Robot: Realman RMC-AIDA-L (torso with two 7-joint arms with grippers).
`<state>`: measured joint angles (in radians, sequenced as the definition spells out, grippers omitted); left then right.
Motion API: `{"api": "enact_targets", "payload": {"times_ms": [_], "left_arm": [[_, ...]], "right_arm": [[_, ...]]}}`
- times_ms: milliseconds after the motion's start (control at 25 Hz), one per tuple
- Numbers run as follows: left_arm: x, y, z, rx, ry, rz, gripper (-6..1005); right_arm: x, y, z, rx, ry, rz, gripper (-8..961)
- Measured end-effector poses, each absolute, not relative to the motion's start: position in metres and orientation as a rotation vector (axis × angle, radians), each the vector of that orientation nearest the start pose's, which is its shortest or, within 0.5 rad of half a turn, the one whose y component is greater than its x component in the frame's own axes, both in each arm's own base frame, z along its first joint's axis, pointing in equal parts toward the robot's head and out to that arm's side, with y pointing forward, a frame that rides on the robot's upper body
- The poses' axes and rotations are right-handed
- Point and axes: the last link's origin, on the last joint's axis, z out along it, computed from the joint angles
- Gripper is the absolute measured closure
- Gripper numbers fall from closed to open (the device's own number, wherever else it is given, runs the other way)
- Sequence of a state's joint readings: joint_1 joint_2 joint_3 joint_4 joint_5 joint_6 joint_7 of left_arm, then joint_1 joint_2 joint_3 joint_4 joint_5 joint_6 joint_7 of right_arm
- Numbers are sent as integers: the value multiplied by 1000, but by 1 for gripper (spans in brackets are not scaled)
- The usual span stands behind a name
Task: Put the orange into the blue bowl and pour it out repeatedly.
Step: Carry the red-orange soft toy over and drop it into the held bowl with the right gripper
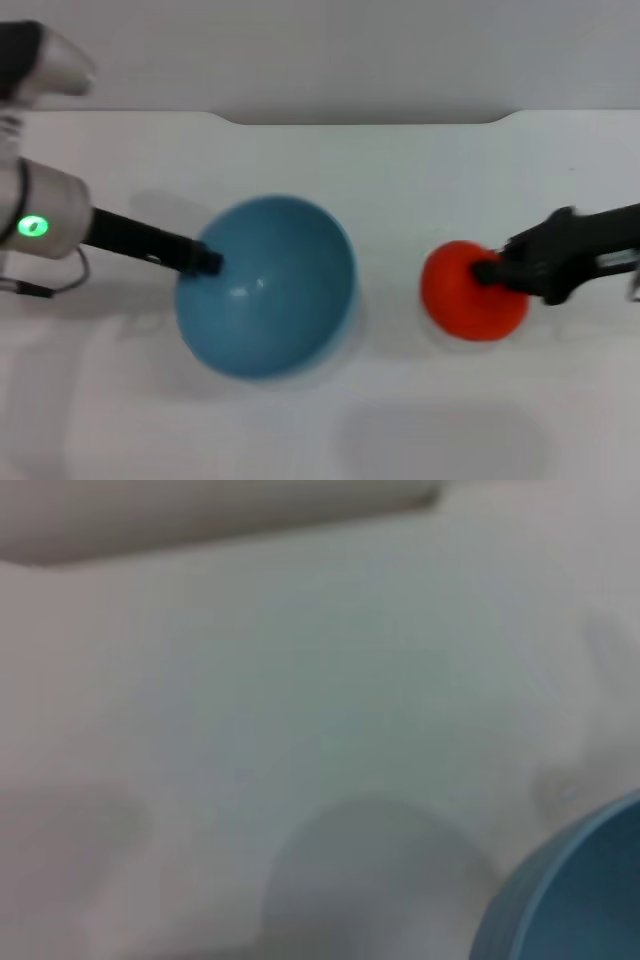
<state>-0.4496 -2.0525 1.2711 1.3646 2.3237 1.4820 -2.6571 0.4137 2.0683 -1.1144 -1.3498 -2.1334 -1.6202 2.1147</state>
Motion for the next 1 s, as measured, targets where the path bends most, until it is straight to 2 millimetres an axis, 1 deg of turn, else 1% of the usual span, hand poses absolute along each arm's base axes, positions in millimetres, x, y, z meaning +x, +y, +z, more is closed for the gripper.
{"api": "enact_targets", "payload": {"times_ms": [120,200,280,320,360,440,480,520,600,720,760,800,840,1000], "left_arm": [[-197,346,-2,-2548,-1276,173,1000],[-188,347,-17,-2584,-1233,248,1000],[-175,347,-33,-2622,-1171,324,999],[-164,346,-47,-2647,-1105,380,999],[-164,346,-47,-2647,-1105,380,999],[-153,345,-58,-2662,-1046,424,999],[-148,345,-62,-2668,-1022,434,999],[-144,344,-65,-2675,-1002,445,999],[-133,343,-74,-2689,-958,469,999],[-122,341,-82,-2706,-917,494,999],[-122,341,-82,-2706,-917,494,999],[-119,342,-82,-2710,-914,479,999],[-119,342,-82,-2710,-914,479,999],[-115,342,-82,-2717,-907,461,1000]], "right_arm": [[199,318,60,-2814,759,162,892],[195,314,70,-2823,732,153,917],[189,310,77,-2835,696,140,929],[183,307,81,-2845,673,127,928],[183,307,81,-2845,673,127,928],[174,307,83,-2853,681,125,927],[170,307,82,-2861,696,124,927],[161,309,79,-2887,709,114,926],[157,309,76,-2903,701,105,926],[147,309,63,-2958,671,68,924],[145,309,59,-2972,668,57,924],[141,309,48,-3010,675,26,924],[141,309,48,-3010,675,26,923],[137,311,32,-3050,669,-12,922]]}}
